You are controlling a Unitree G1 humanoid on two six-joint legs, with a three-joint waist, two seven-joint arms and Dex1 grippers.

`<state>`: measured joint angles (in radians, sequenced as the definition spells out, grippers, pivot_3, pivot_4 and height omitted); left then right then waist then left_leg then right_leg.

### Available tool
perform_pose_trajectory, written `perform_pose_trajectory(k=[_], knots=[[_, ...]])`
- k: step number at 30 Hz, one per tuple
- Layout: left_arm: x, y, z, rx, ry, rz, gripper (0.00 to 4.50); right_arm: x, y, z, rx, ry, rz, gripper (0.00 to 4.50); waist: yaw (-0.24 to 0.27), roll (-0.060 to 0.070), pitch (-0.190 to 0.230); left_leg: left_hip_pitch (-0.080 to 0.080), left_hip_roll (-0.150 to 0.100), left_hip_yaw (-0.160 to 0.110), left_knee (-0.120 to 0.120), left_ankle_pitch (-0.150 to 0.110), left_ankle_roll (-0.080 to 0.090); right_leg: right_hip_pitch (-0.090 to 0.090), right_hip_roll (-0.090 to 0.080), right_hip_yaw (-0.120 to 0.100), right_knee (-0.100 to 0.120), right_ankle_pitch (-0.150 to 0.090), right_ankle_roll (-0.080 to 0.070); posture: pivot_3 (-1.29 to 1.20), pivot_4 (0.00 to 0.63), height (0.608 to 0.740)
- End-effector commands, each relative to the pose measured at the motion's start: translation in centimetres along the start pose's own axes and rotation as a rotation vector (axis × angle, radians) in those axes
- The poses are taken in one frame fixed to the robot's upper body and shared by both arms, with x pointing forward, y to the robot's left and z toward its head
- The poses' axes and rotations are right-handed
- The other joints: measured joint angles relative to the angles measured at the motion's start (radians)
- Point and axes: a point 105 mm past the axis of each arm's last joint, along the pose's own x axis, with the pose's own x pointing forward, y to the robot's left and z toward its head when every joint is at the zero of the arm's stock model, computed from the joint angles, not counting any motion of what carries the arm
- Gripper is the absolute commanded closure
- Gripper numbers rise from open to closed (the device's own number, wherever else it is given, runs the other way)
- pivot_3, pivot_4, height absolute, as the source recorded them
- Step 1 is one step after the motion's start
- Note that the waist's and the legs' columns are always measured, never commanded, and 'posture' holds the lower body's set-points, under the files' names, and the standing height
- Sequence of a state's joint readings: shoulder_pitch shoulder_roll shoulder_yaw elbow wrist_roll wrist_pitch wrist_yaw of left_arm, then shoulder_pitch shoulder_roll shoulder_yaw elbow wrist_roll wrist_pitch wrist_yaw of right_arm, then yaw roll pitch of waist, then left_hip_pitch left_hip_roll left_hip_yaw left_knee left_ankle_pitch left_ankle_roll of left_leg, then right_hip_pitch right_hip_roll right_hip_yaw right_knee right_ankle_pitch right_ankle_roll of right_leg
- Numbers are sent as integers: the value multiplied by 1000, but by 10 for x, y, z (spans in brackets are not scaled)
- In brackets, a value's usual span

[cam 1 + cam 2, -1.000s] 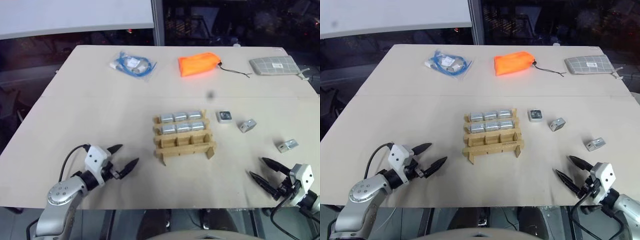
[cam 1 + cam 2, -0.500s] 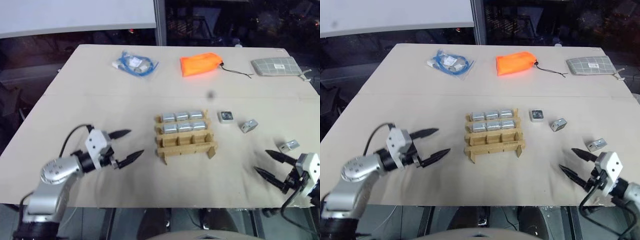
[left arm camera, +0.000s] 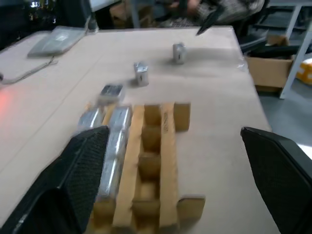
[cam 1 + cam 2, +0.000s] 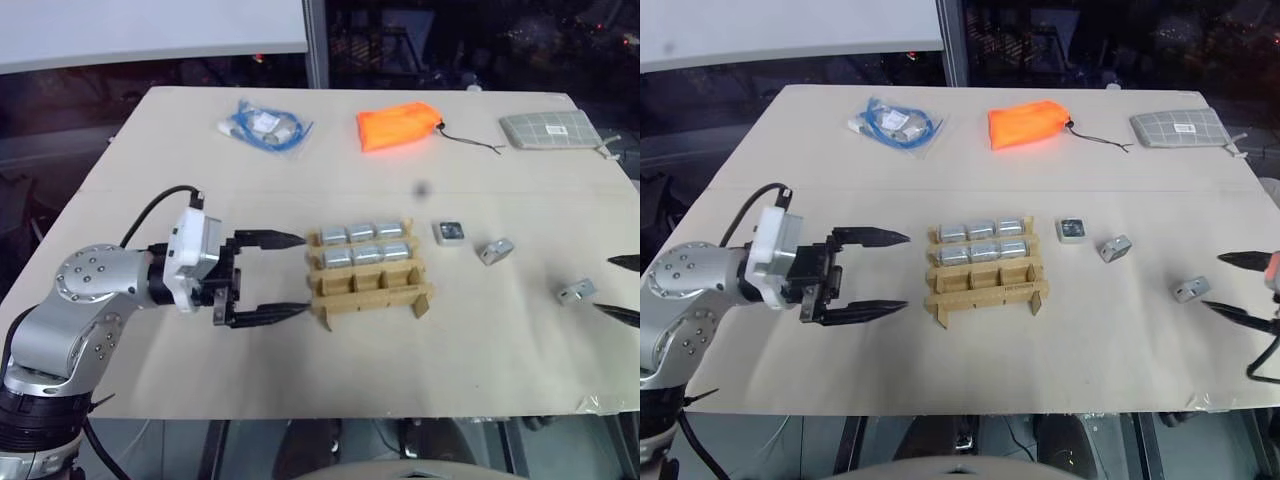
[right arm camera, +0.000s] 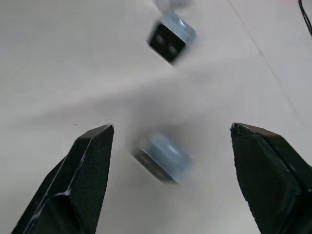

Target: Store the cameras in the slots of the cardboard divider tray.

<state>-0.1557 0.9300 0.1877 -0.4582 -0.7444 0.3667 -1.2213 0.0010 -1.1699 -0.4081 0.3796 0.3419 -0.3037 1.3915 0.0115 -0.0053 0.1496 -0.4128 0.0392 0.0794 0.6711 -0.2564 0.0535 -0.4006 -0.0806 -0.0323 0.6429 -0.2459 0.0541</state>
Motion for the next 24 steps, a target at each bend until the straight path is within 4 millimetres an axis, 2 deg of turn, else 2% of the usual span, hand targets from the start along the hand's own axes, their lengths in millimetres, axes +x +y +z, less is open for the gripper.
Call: perform_pose_trajectory(k=[1, 7, 16, 24], knots=[[0, -2, 14, 45, -6, -20, 0, -2, -6, -12, -46, 78, 71, 707, -1, 0, 0, 0, 0, 0, 0, 1, -1, 0, 0, 0, 0, 0, 0, 0, 150, 740], [-2, -3, 14, 49, -2, -3, 0, -2, -15, -31, -65, 195, 165, 707, -1, 2, 5, 0, 0, 3, 0, 2, -4, -1, 0, 3, 0, 0, 0, 0, 150, 740], [-6, -7, 6, 25, 16, 33, 0, 11, -20, -30, -108, 203, 246, 707, -11, 4, 8, 0, 1, 4, 0, 2, -4, -1, 0, 3, 0, 0, 0, 0, 150, 740], [-6, -8, 5, 22, 14, 47, 0, 36, -17, -23, -146, 167, 310, 707, -26, 5, 9, 0, 1, 5, 0, 2, -4, -1, 0, 3, 0, 0, 0, 0, 150, 740]])
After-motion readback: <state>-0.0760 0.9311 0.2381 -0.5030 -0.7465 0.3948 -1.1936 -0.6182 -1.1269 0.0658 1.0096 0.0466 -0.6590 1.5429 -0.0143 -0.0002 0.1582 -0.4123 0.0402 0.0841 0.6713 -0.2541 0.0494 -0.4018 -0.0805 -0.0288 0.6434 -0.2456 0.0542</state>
